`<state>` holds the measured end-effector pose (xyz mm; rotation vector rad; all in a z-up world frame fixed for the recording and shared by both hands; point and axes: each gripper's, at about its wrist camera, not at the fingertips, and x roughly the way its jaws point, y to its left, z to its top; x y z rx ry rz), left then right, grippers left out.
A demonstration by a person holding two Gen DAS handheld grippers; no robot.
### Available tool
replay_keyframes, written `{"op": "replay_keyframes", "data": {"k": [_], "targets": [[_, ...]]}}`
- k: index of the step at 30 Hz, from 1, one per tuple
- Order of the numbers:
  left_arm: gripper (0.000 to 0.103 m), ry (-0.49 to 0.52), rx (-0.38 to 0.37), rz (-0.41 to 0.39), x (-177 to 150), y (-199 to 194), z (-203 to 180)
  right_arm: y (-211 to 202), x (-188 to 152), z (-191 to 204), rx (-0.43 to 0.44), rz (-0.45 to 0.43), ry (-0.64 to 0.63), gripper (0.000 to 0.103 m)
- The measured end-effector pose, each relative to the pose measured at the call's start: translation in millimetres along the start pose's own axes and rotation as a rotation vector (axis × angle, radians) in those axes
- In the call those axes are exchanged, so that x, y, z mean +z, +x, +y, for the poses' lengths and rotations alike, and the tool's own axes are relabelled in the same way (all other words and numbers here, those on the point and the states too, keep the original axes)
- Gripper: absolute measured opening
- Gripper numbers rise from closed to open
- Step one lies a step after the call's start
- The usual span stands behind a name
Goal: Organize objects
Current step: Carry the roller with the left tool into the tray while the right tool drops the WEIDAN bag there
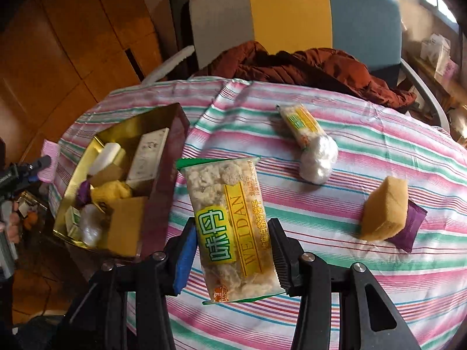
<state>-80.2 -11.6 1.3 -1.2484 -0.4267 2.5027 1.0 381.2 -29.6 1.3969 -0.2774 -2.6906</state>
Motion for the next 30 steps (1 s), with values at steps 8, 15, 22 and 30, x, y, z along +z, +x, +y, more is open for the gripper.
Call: {"op": "replay_keyframes", "data": {"k": [8, 15, 22, 30], "targets": [[0.061, -0.094, 0.037, -0.043, -12.5, -25.1, 54.2, -2.1, 20.5, 84.6, 0.114, -0.050, -0.063, 0.048], [0.061, -0.103, -0.017, -0.041, -10.8, -18.0, 53.6, 26.3, 43.4, 141.7, 0.135, -0.023, -0.104, 0.048], [0.061, -0.067, -0.056, -0.026, 0.4, 0.8, 33.8, 45.4, 63.6, 145.4, 0.136, -0.015, -0.045, 0.048], [0.061, 0.049, -0.076, -0.010, 38.6, 38.9, -8.2, 68.4, 69.2, 155.2, 0.144, 0.014, -0.044, 0.048]]}}
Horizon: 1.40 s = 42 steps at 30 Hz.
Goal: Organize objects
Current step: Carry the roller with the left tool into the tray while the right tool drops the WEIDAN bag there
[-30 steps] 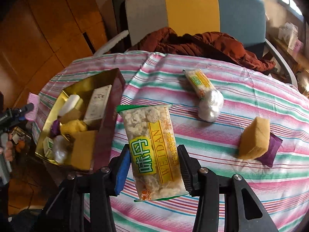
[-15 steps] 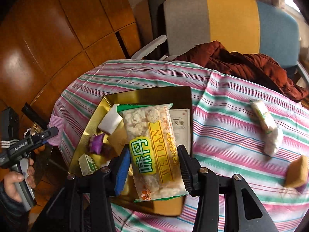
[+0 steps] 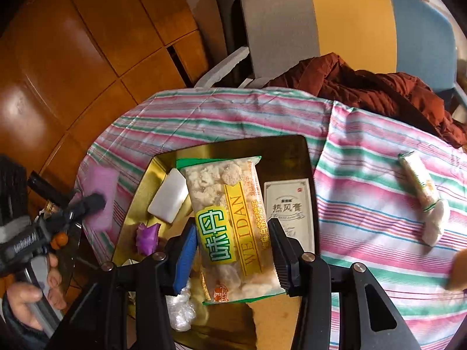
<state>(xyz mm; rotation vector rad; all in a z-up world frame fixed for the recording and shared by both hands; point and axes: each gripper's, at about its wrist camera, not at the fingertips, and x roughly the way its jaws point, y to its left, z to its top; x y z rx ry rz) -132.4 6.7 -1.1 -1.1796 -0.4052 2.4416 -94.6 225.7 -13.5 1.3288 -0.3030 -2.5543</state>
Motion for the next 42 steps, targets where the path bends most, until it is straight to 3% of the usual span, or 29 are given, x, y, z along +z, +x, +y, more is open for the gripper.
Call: {"op": "replay_keyframes", "data": {"k": [8, 12, 21, 24, 27, 29, 32, 34, 36, 39, 42], "targets": [[0.063, 0.110, 0.042, 0.031, 38.0, 64.4, -19.2, 17.8, -3.8, -2.7, 0.017, 0.030, 0.017, 0.048], [0.080, 0.064, 0.095, 0.025, 42.3, 79.3, -7.4, 28.3, 0.2, 4.3, 0.023, 0.036, 0.003, 0.048], [0.081, -0.031, 0.149, -0.041, 29.7, 40.1, 27.4, 52.1, -2.6, 46.4, 0.044, 0.088, -0.177, 0.048], [0.081, -0.067, 0.141, -0.044, 16.2, 24.3, 36.8, 61.1, -6.0, 61.1, 0.004, 0.096, -0.250, 0.049], [0.081, -0.106, 0.133, -0.047, -1.5, 8.7, 44.8, 72.9, -8.1, 70.8, 0.069, 0.132, -0.294, 0.055], [0.081, -0.127, 0.126, -0.043, -12.4, 0.8, 48.3, 78.4, -8.3, 71.3, 0.027, 0.123, -0.284, 0.065], [0.081, -0.156, 0.112, -0.025, -26.3, -8.4, 53.8, 83.7, -17.1, 73.1, 0.111, 0.176, -0.266, 0.065], [0.081, -0.167, 0.115, -0.016, -34.0, -11.1, 56.6, 87.3, -31.3, 80.1, 0.106, 0.237, -0.325, 0.066], [0.081, -0.180, 0.111, -0.014, -40.0, -15.1, 58.7, 88.5, -43.3, 84.4, 0.061, 0.251, -0.359, 0.066], [0.081, -0.184, 0.116, -0.025, -47.6, -23.9, 59.3, 79.5, -50.9, 81.0, 0.114, 0.244, -0.310, 0.066], [0.081, -0.124, 0.149, -0.048, -53.4, -34.8, 49.6, 67.4, -59.4, 76.8, 0.178, 0.259, -0.280, 0.069]]}}
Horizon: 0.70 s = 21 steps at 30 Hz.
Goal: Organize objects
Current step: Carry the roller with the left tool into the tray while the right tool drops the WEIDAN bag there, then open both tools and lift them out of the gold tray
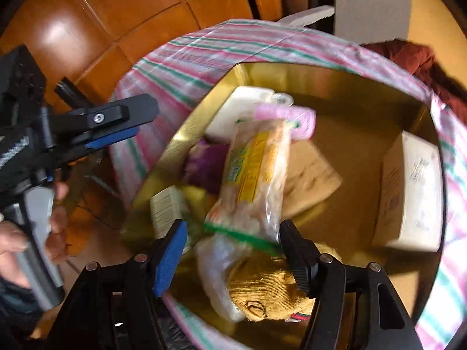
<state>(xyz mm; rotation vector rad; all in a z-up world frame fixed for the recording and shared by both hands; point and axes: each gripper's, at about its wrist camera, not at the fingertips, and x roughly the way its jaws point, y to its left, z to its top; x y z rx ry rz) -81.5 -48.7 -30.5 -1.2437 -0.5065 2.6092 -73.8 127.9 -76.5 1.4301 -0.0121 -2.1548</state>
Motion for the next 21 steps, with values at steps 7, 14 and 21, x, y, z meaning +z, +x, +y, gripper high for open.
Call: {"op": "replay_keyframes", "data": {"k": [7, 14, 21], "targets": [[0.081, 0.103, 0.082, -0.069, -14.0, -22.3, -17.2, -23.2, -22.2, 9.4, -0.069, -0.064, 0.007, 0.084], [0.081, 0.158, 0.144, -0.109, -27.3, -35.1, -30.6, -51.1, -35.2, 20.4, -0.234, -0.205, 0.043, 0.099], [0.081, 0.215, 0.190, -0.143, -39.0, -40.9, -49.5, -76.5, -37.9, 26.5, -0.460, -0.339, 0.020, 0.103]]}}
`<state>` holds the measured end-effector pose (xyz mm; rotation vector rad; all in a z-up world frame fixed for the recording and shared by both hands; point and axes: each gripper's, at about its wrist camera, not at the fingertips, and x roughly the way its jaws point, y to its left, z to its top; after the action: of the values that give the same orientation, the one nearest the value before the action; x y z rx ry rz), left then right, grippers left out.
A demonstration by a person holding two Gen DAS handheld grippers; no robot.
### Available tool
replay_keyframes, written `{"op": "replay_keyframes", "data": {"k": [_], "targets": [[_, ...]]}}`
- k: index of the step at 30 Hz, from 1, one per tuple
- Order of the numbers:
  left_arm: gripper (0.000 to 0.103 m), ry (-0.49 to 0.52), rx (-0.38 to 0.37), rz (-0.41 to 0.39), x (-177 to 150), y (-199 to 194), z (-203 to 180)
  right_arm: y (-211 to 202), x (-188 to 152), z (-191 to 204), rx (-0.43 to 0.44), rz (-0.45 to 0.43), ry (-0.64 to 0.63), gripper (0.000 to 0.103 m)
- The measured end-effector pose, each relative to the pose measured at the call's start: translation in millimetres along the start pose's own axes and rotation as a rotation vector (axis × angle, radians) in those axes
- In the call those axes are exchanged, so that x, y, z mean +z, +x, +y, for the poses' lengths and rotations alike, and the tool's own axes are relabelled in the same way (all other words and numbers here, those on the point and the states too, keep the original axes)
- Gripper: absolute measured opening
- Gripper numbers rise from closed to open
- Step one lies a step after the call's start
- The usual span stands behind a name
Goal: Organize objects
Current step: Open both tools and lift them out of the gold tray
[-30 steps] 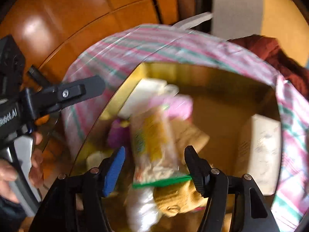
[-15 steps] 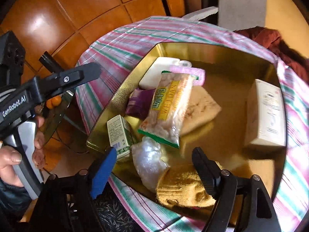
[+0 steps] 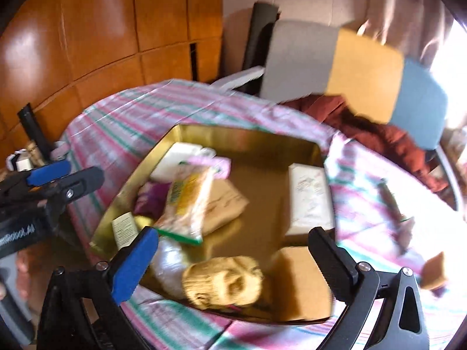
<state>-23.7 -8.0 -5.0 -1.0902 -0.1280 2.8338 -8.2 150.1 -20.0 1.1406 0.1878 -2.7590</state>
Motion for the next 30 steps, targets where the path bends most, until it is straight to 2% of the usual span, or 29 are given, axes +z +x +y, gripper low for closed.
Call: {"op": "replay_keyframes", "data": {"k": [5, 10, 14, 18, 30], "targets": [[0.081, 0.009, 0.007, -0.017, -1.6, -4.1, -6.8, -6.0, 1.9, -9.6, -0.108, -0.045, 0.016, 0.103], [0.081, -0.009, 0.007, -0.016, -3.6, -3.7, -6.1, -9.3, -4.0, -32.8, -0.060, -0.061, 0.117, 0.102], [0.081, -0.019, 0.004, -0.030, -5.3, -4.9, -3.7, -16.0, -11.1, -40.6, -0.059, -0.097, 0.164, 0.101], [0.081, 0.006, 0.032, -0.029, -7.6, -4.8, -9.1, -13.8, -17.9, -46.2, -0.031, -0.080, 0.202, 0.101], [0.081, 0.092, 0.023, 0.002, -16.2, -4.1, -35.6, -22.8, -32.1, -56.2, -0.076, -0.100, 0.208, 0.103]]}}
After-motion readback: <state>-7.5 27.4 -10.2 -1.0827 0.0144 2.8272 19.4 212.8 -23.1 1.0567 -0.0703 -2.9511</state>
